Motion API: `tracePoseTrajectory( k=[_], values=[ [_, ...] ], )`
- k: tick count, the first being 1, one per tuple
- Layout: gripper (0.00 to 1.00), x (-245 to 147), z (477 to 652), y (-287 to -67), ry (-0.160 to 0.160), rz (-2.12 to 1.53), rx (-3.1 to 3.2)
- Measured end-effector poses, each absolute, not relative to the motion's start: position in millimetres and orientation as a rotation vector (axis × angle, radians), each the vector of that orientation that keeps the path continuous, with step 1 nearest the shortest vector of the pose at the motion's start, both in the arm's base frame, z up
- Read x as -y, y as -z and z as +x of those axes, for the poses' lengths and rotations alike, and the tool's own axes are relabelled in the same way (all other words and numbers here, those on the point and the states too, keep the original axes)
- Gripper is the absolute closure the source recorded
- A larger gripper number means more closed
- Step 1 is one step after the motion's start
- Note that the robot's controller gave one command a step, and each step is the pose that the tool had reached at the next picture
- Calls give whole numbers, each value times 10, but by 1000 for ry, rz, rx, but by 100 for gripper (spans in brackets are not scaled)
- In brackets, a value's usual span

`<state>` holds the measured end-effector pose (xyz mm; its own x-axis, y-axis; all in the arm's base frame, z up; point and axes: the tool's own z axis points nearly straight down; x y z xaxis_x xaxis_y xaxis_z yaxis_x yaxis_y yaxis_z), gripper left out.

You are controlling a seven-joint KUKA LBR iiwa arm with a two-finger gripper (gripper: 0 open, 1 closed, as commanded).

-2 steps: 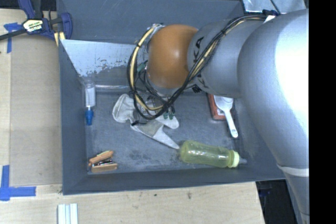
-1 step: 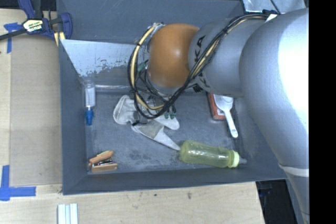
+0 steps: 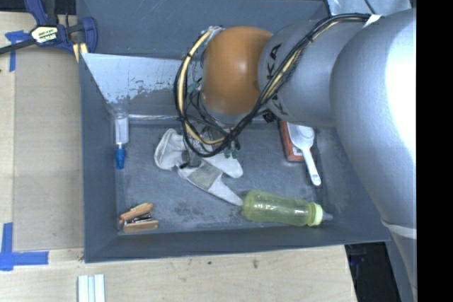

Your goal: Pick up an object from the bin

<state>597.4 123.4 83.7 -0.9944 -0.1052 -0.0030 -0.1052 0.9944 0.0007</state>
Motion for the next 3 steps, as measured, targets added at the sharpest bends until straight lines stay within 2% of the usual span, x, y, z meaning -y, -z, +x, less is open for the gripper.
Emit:
tracePoseTrajectory(
  k=[3],
  values=[
    [100,-1234,5978,-1219,0,-165,-3134]
  ],
)
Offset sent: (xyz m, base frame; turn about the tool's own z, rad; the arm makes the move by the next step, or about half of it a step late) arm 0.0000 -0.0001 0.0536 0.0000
